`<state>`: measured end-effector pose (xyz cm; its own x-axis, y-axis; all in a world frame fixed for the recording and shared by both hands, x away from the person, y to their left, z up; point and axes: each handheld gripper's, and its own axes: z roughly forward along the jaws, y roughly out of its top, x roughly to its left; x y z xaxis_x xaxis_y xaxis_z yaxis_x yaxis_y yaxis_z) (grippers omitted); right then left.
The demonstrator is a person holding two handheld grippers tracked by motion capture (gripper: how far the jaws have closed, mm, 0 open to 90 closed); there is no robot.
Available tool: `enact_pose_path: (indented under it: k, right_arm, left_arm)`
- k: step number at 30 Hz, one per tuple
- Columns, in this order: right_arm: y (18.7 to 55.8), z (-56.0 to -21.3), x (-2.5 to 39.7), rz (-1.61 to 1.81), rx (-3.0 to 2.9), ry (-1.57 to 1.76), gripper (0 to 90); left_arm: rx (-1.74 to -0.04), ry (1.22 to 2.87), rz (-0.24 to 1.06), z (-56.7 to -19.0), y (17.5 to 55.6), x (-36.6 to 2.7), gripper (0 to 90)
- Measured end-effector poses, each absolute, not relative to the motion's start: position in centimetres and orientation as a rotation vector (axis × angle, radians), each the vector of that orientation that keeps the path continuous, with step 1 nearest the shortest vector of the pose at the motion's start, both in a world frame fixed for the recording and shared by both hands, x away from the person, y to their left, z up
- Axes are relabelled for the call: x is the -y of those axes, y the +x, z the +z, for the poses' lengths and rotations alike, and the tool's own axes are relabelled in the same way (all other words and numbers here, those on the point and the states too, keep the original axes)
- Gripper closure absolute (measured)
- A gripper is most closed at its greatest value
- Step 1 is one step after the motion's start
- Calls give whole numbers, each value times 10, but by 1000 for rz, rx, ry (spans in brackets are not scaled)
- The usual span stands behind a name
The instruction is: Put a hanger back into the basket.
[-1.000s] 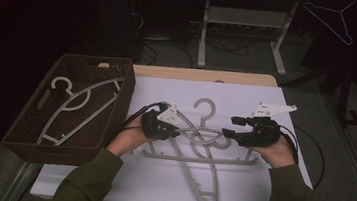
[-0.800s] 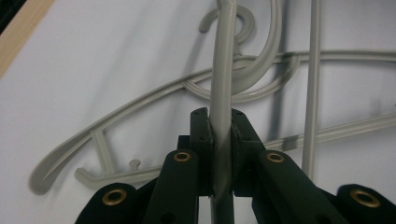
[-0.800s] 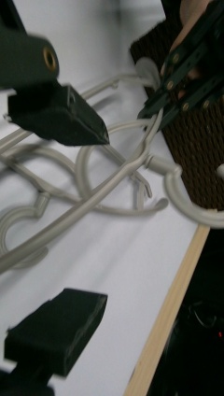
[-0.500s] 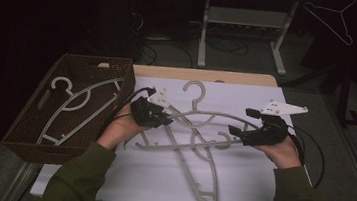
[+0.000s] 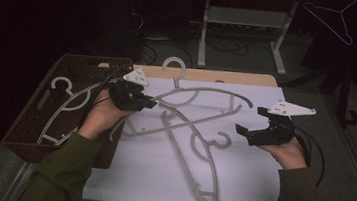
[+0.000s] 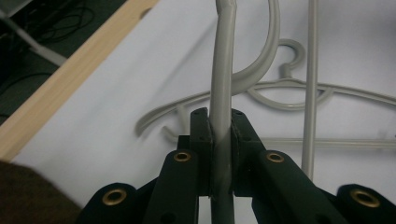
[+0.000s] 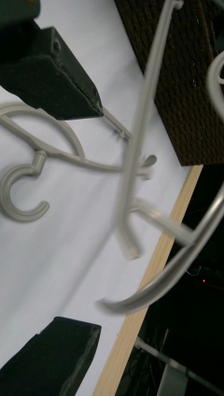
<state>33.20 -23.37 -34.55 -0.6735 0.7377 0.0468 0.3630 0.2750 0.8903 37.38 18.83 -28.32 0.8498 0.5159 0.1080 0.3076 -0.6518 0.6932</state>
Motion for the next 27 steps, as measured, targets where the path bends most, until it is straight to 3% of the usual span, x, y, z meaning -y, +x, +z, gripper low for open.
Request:
enact_pose_path:
  k: [6, 27]
  right_arm:
    - [333, -349, 238, 1371, -2173, 1015, 0]
    - [335, -351, 237, 1374, -2177, 1015, 0]
  left_arm:
    - [-655, 2206, 342, -266, 377, -221, 825]
    - [-854, 2137, 521, -237, 378, -314, 824]
